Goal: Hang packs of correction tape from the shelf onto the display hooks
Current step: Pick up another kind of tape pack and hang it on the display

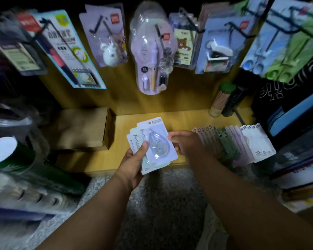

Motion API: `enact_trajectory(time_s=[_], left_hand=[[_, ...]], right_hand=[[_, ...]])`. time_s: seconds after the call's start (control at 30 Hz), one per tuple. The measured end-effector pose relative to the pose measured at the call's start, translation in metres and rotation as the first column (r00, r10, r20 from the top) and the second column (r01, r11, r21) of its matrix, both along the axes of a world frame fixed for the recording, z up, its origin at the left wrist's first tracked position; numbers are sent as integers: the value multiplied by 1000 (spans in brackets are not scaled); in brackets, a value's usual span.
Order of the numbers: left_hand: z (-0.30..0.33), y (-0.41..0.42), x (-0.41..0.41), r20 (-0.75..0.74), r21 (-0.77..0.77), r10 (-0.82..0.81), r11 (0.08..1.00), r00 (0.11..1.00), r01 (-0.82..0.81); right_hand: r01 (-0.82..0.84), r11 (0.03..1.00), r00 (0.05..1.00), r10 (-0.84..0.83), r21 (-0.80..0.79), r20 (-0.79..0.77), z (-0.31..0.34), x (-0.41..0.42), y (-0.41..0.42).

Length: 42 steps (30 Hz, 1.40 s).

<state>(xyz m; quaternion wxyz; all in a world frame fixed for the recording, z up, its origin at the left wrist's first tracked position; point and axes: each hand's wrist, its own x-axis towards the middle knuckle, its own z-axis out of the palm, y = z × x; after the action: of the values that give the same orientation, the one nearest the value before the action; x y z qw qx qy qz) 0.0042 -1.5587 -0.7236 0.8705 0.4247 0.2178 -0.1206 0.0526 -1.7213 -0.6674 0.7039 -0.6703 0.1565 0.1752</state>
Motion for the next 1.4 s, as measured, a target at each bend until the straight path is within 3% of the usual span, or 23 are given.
enact_trajectory(time_s=[0.17, 0.27, 0.33, 0.5, 0.7, 0.9, 1.1, 1.4], left_hand=[[29, 3, -10, 58, 18, -27, 999, 998, 26], [44, 3, -18, 81, 46, -20, 999, 997, 17], [54, 1, -25, 92, 79, -15, 997, 996, 7], [86, 0, -48, 114, 118, -25, 993, 993, 12], [115, 4, -65, 233, 8, -30, 1000, 972, 29], [155, -1, -82, 306, -200, -90, 967, 948, 156], [189, -1, -89, 424, -269, -124, 929, 897, 255], [245, -2, -81, 551, -290, -72, 917, 831, 272]], right_hand=[[7, 1000, 994, -6, -8, 113, 24, -17, 7], [-157, 985, 980, 147, 67, 134, 39, -31, 8], [-249, 968, 959, 244, 19, 141, 47, -40, 9], [-303, 953, 938, 294, 23, 182, 63, -59, 7], [-318, 937, 932, 281, 146, 229, 88, -75, 2], [-300, 934, 919, 228, 193, 322, 117, -86, 4], [-297, 932, 887, 189, 206, 421, 149, -93, 3], [-261, 933, 837, 91, 248, 539, 208, -91, -2]])
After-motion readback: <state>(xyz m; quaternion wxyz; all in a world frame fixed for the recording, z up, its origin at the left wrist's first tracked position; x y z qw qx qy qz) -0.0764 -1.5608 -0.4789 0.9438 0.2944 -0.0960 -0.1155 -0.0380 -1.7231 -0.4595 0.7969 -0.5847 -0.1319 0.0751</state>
